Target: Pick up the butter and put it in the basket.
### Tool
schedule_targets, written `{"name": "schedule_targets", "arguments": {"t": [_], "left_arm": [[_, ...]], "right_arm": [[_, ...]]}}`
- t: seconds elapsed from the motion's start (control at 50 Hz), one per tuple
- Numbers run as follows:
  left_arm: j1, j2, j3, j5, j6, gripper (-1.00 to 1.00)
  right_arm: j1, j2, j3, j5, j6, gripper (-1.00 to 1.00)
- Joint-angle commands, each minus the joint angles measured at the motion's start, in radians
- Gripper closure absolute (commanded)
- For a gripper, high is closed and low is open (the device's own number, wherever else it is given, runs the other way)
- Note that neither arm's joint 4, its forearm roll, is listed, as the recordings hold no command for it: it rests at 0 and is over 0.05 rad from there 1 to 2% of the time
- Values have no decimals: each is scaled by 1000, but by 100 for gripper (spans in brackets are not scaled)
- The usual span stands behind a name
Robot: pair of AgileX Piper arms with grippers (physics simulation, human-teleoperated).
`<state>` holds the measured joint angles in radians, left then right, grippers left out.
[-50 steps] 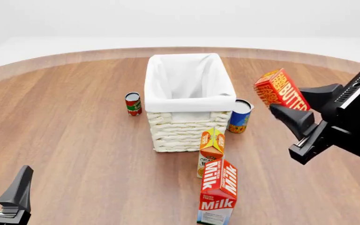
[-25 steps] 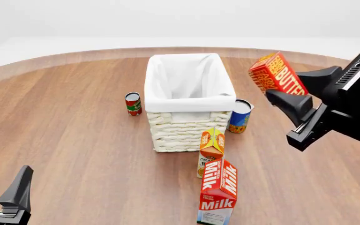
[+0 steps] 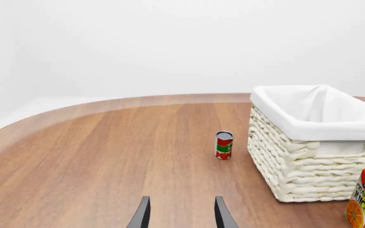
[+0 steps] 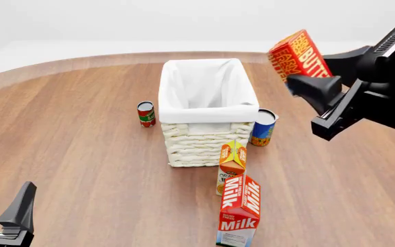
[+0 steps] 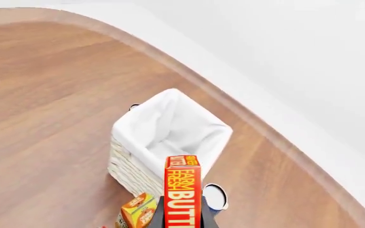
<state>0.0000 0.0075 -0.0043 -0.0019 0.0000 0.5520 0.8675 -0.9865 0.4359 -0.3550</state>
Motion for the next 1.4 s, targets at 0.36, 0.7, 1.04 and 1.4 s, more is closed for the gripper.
{"name": "schedule_targets", "arguments": {"t": [0.36,0.7,1.04,1.4], "left_arm": [[0,0,0,0,0,-100],[0,0,0,0,0,-100],[0,0,0,0,0,-100],[0,0,0,0,0,-100]], "right_arm": [[23,118,-130,15,152,100],[52,157,-161,1,142,100],[74,179,-187,6,130,100],[39,253,-225,-37,108,100]]}}
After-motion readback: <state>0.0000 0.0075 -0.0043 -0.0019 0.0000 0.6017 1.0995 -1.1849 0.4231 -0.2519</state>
